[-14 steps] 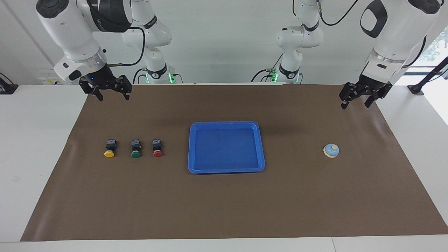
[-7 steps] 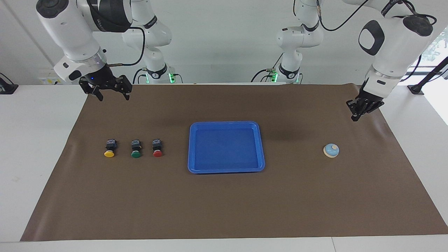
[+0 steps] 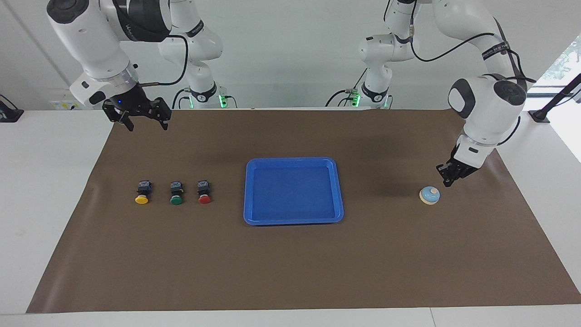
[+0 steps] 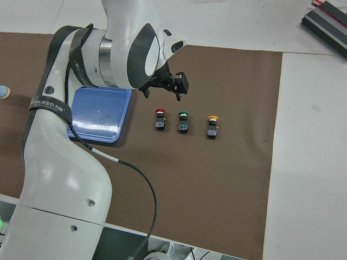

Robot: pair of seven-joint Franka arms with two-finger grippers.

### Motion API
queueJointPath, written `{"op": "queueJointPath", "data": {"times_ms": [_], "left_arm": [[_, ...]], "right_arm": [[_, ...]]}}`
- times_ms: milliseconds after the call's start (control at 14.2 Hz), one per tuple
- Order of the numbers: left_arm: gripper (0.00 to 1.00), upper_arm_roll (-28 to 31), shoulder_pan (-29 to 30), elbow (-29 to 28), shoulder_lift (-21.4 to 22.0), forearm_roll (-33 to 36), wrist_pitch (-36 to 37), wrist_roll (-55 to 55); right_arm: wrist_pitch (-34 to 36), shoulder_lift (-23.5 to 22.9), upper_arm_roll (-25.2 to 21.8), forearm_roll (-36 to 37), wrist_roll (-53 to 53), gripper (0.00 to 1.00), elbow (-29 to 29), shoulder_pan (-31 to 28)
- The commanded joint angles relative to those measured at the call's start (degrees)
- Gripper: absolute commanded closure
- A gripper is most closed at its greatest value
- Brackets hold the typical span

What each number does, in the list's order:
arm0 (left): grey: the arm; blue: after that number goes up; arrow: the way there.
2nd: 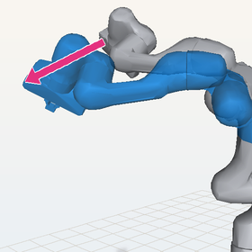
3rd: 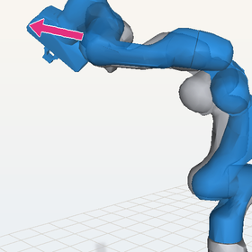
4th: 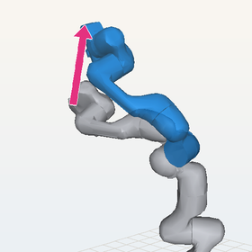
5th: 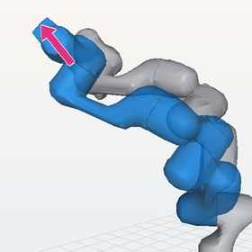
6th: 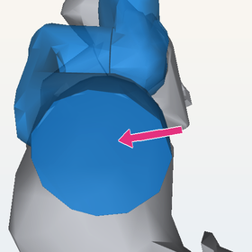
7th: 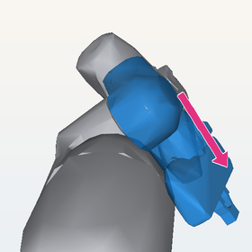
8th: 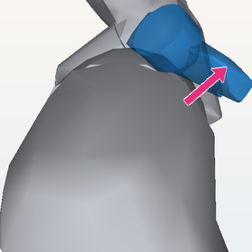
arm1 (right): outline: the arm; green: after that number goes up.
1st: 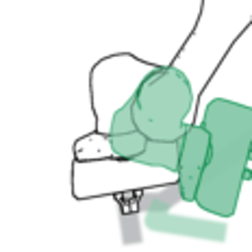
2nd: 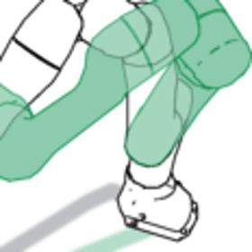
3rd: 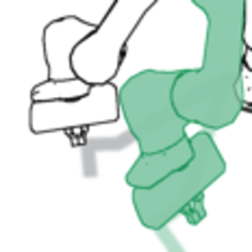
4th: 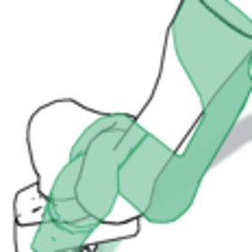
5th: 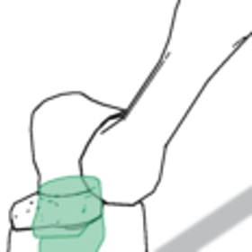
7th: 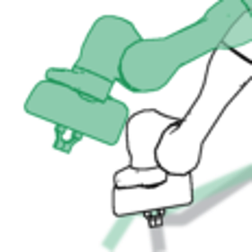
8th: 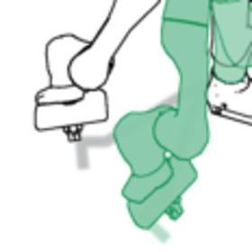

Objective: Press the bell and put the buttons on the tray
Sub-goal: 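Move the left gripper over the blue-and-white bell, then press down on the bell with the left gripper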

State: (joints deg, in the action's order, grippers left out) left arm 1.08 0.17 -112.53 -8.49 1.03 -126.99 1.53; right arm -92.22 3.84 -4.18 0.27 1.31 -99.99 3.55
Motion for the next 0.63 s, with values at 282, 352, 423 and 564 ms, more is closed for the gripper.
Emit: {"op": "queueJointPath", "data": {"times_ms": [282, 352, 423, 564], "left_arm": [[1.0, -0.2, 0.7, -7.1, -1.7, 0.2, -10.9, -0.4], [1.0, -0.2, 1.0, -7.4, -1.8, 0.2, -11.2, -0.4], [1.0, -0.2, 1.0, -7.4, -2.0, 0.2, -11.3, -0.4], [1.0, -0.2, 1.4, -8.3, -3.1, 0.2, -12.3, -0.4]], "right_arm": [[0.8, 0.3, 0.6, -0.4, 1.2, 0.0, 0.1, -1.0], [0.8, 0.3, 0.6, -0.4, 1.2, 0.0, 0.1, -1.0], [0.8, 0.3, 0.6, -0.4, 1.2, 0.0, 0.1, -1.0], [0.8, 0.3, 0.6, -0.4, 1.2, 0.0, 0.1, -1.0]]}}
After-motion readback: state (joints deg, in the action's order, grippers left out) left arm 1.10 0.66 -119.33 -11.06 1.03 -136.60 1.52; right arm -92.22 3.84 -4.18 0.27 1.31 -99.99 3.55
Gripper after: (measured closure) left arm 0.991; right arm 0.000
